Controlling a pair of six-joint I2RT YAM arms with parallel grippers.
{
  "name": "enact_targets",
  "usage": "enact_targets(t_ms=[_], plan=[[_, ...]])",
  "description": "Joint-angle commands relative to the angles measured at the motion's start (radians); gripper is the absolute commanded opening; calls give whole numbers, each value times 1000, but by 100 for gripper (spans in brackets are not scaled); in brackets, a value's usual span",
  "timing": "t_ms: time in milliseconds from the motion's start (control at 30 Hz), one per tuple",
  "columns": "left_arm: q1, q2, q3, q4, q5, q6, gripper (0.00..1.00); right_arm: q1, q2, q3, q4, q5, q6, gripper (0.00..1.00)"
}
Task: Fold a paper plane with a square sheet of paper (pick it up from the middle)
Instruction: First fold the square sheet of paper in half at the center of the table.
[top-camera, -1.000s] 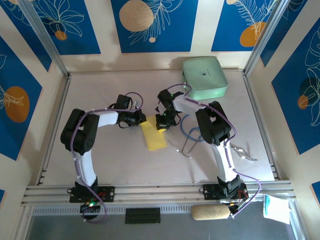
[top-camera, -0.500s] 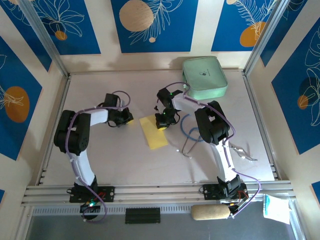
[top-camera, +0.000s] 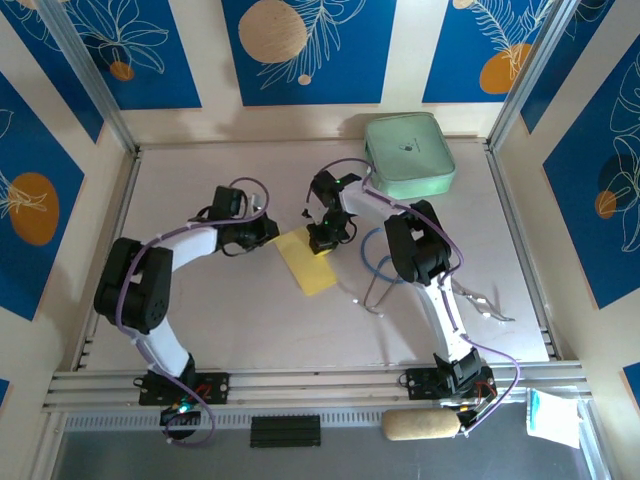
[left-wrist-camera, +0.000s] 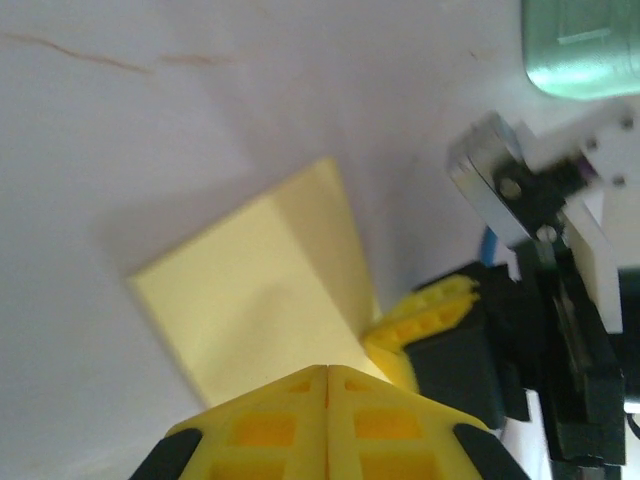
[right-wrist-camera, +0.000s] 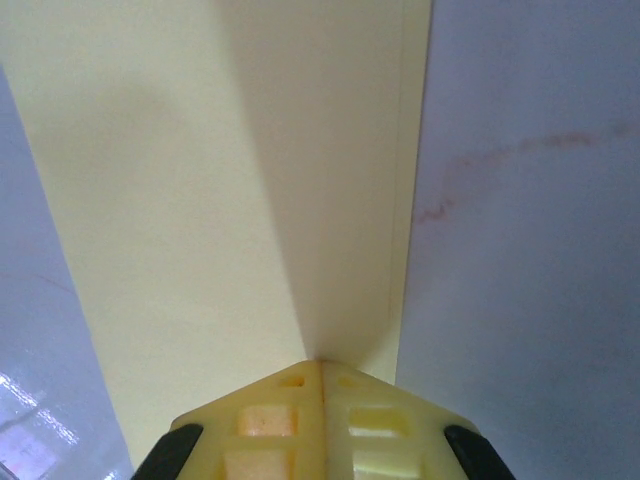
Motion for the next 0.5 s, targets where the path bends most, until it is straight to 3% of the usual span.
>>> enact_targets(t_ms=[0,300,467], plan=[[-27,70,17,20,30,-28,8,1,42,36,-15,-50,-108,3],[-29,172,37,19,-18,-42,4,7,27,130,-3,-141,-237,4],[-30,187,21,26,-41,-61,3,9,-43,168,31,-180,-19,6]])
